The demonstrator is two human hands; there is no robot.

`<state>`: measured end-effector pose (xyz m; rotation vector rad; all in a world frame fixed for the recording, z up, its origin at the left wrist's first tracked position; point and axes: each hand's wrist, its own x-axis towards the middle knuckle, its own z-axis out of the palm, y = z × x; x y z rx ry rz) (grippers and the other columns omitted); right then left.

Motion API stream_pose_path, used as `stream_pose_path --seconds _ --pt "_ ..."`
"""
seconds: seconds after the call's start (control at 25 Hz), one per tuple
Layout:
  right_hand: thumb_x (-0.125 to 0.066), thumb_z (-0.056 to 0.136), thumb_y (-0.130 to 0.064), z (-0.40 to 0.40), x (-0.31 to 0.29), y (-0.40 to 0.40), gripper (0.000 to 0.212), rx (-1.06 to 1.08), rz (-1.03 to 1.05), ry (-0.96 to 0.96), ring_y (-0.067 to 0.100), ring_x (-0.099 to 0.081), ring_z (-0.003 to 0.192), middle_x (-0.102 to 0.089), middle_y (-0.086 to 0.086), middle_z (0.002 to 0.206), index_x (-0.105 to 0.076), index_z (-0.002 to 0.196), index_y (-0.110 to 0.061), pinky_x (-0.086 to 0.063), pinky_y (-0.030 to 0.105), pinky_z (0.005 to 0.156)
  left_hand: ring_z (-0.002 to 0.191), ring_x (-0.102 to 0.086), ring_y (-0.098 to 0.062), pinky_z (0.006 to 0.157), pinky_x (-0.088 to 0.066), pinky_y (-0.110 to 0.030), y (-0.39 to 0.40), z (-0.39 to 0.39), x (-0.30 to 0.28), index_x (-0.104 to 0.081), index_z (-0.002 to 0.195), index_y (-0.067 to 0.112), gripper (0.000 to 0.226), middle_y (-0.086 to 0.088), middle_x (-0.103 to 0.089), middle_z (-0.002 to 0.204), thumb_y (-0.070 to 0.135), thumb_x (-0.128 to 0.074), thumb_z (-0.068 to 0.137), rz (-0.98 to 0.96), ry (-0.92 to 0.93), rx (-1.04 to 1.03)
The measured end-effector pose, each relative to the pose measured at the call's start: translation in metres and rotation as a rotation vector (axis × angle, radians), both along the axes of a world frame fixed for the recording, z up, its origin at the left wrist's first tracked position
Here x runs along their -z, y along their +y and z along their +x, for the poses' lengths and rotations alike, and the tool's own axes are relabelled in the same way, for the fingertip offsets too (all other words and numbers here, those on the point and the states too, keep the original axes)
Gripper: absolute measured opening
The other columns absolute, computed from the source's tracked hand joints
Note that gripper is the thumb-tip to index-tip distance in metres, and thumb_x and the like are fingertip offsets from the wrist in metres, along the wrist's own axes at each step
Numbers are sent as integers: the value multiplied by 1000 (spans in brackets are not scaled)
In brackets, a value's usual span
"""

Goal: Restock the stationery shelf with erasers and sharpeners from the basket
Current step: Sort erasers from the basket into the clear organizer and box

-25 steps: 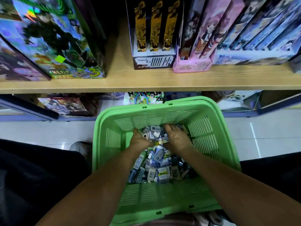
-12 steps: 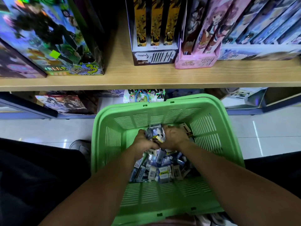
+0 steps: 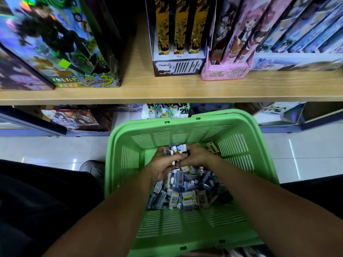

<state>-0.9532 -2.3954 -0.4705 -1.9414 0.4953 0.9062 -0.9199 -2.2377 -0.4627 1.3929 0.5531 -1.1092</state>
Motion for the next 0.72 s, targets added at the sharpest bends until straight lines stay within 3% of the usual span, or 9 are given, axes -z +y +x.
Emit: stream_pose_path --seconds 0.08,0.2,0.32,0.4,0.48,0.6,0.72 --pt "-91 65 -26 -5 -2 -3 45 108 137 25 18 -70 100 -76 -3 102 -73 106 -19 -54 42 98 98 -67 -21 74 -55 -31 0 -1 -3 -47 118 20 70 -6 -64 117 17 -93 65 0 -10 25" --pt "-89 70 -16 -11 -12 -7 54 157 342 72 19 -66 114 -74 0 113 -69 120 -19 -46 40 107 99 -69 -20 66 -55 -29 0 0 -7 -52 119 24 67 -2 -66 119 16 -92 66 -49 3 43" --pt "-80 78 -2 -13 -29 -8 56 166 502 101 20 -61 122 -70 4 122 -61 128 -16 -43 37 110 76 -70 -16 54 -50 -24 -1 -4 -15 -57 118 16 54 -2 -74 97 6 -86 73 -138 23 53" --pt "-78 80 1 -10 -45 -5 49 134 479 91 18 -63 119 -72 1 117 -61 119 -21 -44 34 108 63 -66 -13 48 -44 -20 2 -6 -24 -60 111 18 44 -2 -73 85 2 -83 76 -163 31 24" --pt "-80 79 -2 -8 -60 -6 46 111 388 90 16 -62 116 -70 -4 112 -58 114 -23 -44 31 107 74 -66 -18 58 -44 -26 5 -6 -28 -60 110 18 45 -5 -74 90 2 -83 76 -172 33 -11" --pt "-87 74 -13 -4 -84 -9 61 94 305 88 16 -60 114 -66 -1 120 -55 125 -16 -46 30 104 91 -69 -29 76 -53 -40 5 -5 -47 -60 110 16 41 -11 -74 101 -1 -80 78 -201 -2 -41" --pt "-80 78 -1 1 -111 -14 41 87 325 90 17 -69 97 -70 4 106 -60 112 -13 -57 31 85 99 -71 -35 88 -55 -57 5 -4 -71 -61 123 10 54 -15 -74 108 3 -83 74 -243 -28 4"
